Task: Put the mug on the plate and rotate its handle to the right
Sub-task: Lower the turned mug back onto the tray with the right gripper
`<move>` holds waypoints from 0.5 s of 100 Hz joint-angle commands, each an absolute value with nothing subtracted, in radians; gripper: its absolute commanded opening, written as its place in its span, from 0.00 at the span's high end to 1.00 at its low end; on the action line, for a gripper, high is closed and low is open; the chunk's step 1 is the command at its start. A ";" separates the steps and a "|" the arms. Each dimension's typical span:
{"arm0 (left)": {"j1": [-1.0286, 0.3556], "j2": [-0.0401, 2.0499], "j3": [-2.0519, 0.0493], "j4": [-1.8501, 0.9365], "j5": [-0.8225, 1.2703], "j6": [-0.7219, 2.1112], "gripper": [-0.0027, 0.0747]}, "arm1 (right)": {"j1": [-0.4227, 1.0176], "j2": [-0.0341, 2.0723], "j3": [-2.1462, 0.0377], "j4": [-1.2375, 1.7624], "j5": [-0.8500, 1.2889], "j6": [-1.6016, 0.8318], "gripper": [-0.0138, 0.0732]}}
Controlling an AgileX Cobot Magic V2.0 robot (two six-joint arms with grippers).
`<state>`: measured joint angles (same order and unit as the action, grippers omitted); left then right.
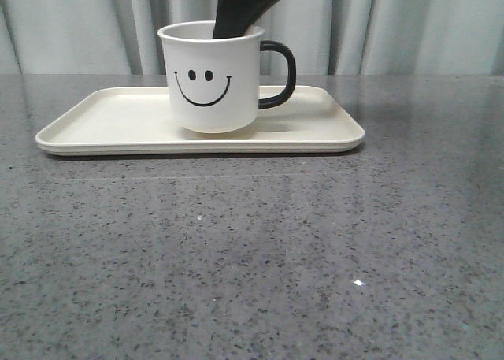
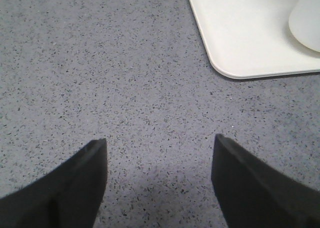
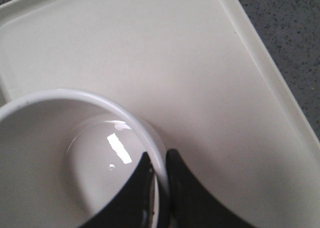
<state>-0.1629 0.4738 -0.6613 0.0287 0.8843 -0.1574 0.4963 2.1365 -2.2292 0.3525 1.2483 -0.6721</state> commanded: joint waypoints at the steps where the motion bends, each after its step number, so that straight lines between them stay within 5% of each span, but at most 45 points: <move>1: -0.164 0.479 -0.686 0.026 0.812 -0.165 0.40 | 0.497 2.072 -2.256 0.392 1.335 -0.688 0.91; 50: -0.164 0.479 -0.686 0.026 0.812 -0.165 0.40 | 0.497 2.090 -2.256 0.394 1.335 -0.693 0.91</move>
<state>-0.1629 0.4738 -0.6613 0.0287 0.8843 -0.1574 0.4963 2.1506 -2.2292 0.3598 1.2483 -0.6795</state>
